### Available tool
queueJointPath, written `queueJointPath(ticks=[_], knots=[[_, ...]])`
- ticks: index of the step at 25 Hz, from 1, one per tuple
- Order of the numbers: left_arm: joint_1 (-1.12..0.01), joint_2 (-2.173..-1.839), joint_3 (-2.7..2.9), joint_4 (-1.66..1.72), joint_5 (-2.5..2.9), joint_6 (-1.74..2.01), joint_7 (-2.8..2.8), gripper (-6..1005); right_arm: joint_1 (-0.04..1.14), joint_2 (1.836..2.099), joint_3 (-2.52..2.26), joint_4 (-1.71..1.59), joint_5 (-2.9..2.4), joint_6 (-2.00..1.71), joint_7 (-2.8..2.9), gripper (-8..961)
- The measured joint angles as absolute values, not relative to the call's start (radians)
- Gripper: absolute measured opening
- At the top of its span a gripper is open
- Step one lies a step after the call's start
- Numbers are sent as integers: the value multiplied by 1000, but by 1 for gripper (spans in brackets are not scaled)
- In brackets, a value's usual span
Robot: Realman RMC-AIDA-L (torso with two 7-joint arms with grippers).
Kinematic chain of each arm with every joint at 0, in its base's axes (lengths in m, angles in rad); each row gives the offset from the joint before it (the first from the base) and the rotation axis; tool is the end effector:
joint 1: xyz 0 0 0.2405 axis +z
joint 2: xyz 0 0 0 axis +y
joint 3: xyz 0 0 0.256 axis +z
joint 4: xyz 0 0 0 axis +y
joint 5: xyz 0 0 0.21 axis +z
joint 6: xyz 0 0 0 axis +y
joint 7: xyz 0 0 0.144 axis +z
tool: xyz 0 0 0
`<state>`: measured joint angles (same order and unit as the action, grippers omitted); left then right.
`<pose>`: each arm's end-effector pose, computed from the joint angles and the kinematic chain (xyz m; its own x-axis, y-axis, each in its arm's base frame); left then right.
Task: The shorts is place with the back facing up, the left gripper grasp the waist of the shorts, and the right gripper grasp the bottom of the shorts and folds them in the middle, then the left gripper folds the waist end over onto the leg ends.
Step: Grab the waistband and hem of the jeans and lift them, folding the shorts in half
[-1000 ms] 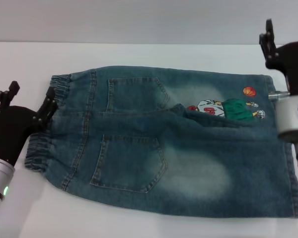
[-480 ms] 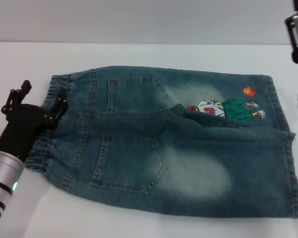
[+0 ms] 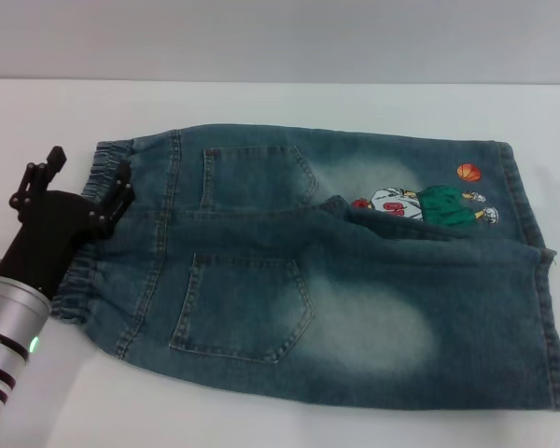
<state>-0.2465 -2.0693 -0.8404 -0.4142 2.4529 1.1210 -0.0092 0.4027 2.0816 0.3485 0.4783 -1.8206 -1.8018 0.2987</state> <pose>-0.3124 0.2900 -0.0460 0.7338 -0.0361 0.6785 0.6513 -0.2468 -0.7175 0.2272 0.2772 -0.0053 0.1017 0.4563 -0.8840 -0.8512 -0.4199 -0.3147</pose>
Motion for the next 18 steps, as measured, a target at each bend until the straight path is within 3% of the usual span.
queueJointPath(ticks=[13, 15, 18], knots=[[-237, -2067, -841, -416, 2452, 1119, -9, 834, 420, 2074, 338, 506, -1820, -1630, 154, 740], [-237, -2066, -841, -420, 2453, 1119, -9, 834, 427, 2063, 347, 551, -1820, -1544, 82, 739], [-236, -2065, -841, -427, 2453, 1119, -9, 834, 417, 2023, 402, 717, -1819, -1354, -135, 738]])
